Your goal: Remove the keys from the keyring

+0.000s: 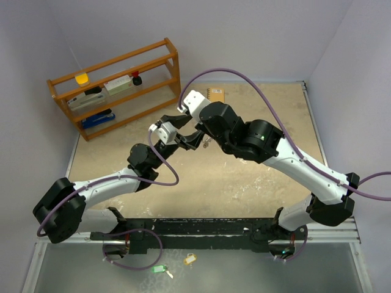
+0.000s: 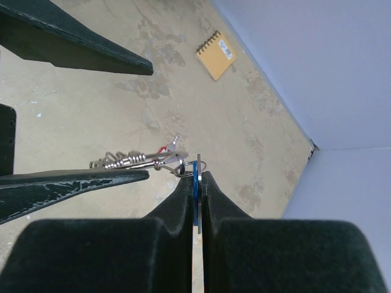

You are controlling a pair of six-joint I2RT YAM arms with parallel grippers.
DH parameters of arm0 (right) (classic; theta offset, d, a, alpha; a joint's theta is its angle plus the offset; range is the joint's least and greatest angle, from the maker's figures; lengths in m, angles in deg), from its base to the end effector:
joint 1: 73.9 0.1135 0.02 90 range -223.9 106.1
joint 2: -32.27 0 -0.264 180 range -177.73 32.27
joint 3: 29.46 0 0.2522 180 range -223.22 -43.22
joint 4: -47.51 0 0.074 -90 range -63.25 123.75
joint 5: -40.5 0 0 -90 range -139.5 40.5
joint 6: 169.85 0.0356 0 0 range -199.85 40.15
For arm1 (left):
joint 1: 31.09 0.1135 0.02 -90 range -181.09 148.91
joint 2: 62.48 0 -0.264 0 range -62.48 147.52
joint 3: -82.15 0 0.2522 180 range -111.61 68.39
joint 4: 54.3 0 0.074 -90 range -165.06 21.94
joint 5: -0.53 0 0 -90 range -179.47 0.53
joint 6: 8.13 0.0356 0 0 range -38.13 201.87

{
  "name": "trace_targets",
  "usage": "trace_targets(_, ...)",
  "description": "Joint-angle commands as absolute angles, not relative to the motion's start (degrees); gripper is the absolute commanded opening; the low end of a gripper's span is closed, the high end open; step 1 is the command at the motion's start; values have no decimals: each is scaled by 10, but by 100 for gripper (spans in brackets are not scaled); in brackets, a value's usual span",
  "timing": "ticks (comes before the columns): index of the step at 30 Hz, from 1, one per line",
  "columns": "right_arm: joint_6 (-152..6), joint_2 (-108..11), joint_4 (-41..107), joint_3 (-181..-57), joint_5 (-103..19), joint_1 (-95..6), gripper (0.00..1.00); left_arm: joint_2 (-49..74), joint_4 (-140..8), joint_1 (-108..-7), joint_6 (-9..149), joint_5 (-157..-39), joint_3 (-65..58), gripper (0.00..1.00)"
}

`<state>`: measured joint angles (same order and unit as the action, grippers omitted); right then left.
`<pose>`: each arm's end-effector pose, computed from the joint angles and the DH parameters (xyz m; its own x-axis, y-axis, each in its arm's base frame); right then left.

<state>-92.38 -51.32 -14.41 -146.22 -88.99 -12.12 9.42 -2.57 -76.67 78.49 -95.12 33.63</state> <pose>0.1574 0.2453 0.4650 -0.1317 -0.5995 -0.7895 -0.4558 0.7439 -0.4888 0.1835 -0.1923 0.3163 0.2863 -0.3760 -0.8813 0.7897 0.6135 -0.0052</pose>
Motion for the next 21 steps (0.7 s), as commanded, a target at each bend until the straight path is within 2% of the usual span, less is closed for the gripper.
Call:
trace_targets(1,-920,-507,-133,-1476,-897,-115,0,106,33,-775,788,-947,339,63)
trace_targets(7,-921,-506,-126,-1472,-896,-113,0,110,39,-783,797,-949,335,67)
trace_targets(21,-921,-501,-118,-1463,-895,-111,0,133,42,-801,813,-934,321,68)
